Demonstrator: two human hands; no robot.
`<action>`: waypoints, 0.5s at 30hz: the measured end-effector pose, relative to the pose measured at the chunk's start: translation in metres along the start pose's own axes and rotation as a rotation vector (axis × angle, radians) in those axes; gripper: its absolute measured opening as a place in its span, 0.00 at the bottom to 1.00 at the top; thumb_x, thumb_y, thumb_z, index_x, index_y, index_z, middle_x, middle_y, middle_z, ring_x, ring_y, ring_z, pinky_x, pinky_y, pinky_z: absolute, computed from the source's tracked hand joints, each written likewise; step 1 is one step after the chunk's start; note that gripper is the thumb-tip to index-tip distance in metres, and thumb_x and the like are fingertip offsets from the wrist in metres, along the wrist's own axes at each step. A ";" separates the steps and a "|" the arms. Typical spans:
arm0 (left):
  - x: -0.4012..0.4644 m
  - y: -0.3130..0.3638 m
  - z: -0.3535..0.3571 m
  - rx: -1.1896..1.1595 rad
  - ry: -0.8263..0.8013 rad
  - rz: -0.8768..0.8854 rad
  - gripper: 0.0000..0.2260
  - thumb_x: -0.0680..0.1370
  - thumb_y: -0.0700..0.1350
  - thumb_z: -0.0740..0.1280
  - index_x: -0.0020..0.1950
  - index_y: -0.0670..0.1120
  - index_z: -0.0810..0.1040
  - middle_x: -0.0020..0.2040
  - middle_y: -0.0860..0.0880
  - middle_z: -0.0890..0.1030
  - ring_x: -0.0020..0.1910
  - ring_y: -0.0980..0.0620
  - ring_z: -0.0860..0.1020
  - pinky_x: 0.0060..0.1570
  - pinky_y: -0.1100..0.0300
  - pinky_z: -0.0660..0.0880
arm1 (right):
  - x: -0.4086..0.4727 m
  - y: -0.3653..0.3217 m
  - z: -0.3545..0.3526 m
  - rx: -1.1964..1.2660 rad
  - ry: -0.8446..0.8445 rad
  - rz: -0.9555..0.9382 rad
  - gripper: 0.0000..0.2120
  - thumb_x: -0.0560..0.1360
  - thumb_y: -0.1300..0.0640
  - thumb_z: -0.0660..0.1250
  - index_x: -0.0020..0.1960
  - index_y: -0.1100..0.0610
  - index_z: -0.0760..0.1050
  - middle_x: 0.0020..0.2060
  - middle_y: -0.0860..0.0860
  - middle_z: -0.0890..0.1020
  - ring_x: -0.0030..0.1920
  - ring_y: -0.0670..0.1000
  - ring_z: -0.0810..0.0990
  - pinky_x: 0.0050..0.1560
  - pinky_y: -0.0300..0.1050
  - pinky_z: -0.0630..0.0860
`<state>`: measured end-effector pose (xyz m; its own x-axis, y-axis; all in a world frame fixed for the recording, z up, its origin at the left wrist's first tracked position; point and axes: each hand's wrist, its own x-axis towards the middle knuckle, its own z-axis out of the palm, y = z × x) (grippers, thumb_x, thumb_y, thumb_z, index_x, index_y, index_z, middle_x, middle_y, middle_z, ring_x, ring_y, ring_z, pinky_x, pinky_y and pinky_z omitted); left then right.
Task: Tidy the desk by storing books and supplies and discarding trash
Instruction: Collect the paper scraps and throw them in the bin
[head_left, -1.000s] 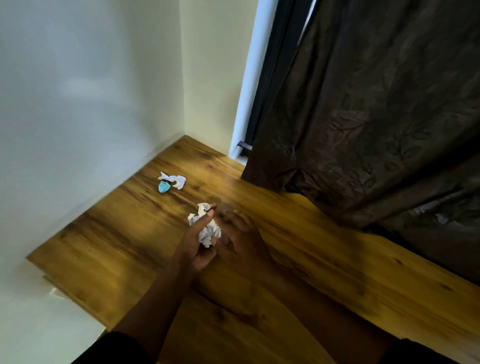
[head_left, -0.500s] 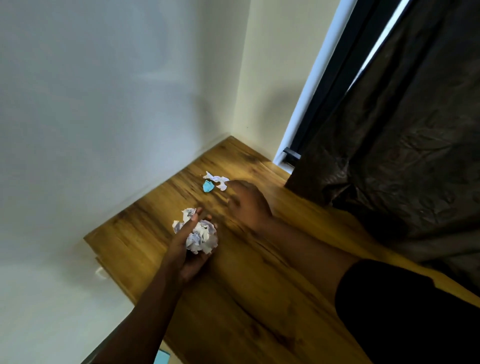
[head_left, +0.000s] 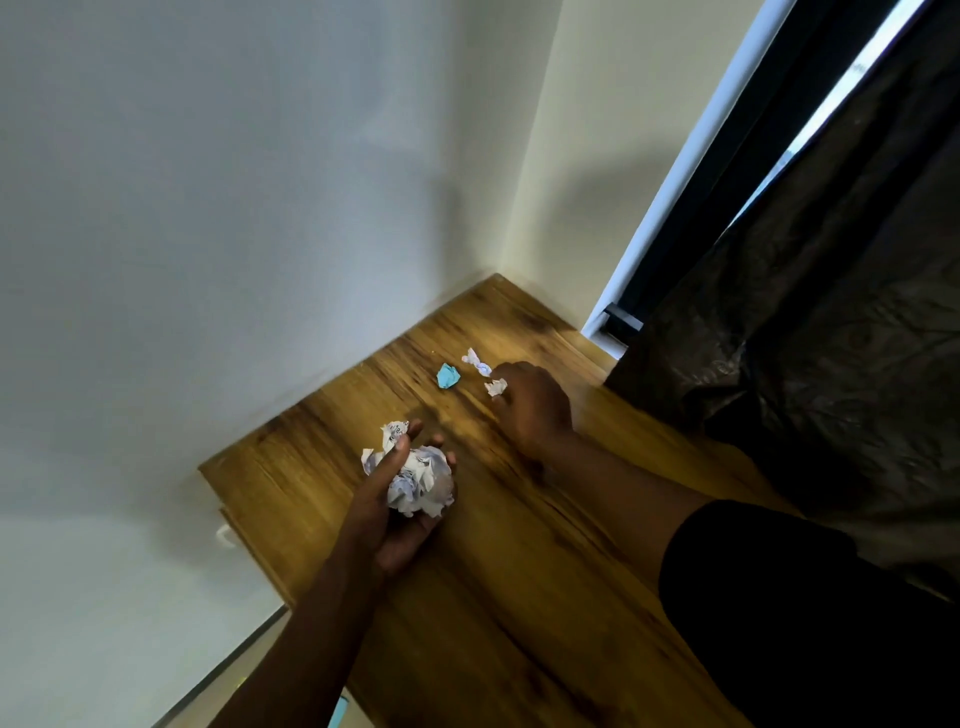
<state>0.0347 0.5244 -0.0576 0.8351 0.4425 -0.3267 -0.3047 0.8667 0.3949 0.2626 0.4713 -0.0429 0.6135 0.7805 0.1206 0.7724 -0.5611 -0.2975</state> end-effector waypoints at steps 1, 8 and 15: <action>0.000 0.000 0.001 0.014 0.009 0.000 0.36 0.62 0.50 0.86 0.68 0.46 0.79 0.59 0.41 0.82 0.53 0.43 0.83 0.51 0.50 0.82 | -0.003 0.001 -0.001 0.005 0.013 0.011 0.11 0.78 0.52 0.69 0.59 0.51 0.80 0.53 0.50 0.82 0.53 0.53 0.80 0.47 0.47 0.78; -0.002 0.001 0.002 0.047 0.013 -0.021 0.34 0.59 0.51 0.87 0.63 0.46 0.83 0.60 0.40 0.82 0.54 0.43 0.84 0.50 0.50 0.83 | -0.026 0.005 -0.006 0.189 0.060 0.164 0.14 0.72 0.53 0.75 0.54 0.50 0.75 0.52 0.51 0.77 0.46 0.51 0.78 0.38 0.44 0.77; -0.011 -0.003 0.008 0.112 0.051 -0.037 0.21 0.79 0.47 0.68 0.70 0.42 0.75 0.55 0.41 0.83 0.51 0.44 0.85 0.50 0.52 0.83 | -0.074 -0.033 -0.030 0.541 0.114 0.131 0.21 0.72 0.57 0.76 0.62 0.48 0.74 0.57 0.46 0.79 0.48 0.41 0.78 0.40 0.32 0.75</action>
<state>0.0297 0.5150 -0.0483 0.8194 0.4242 -0.3854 -0.2183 0.8528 0.4744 0.1968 0.4242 -0.0134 0.7356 0.6622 0.1428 0.5129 -0.4067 -0.7560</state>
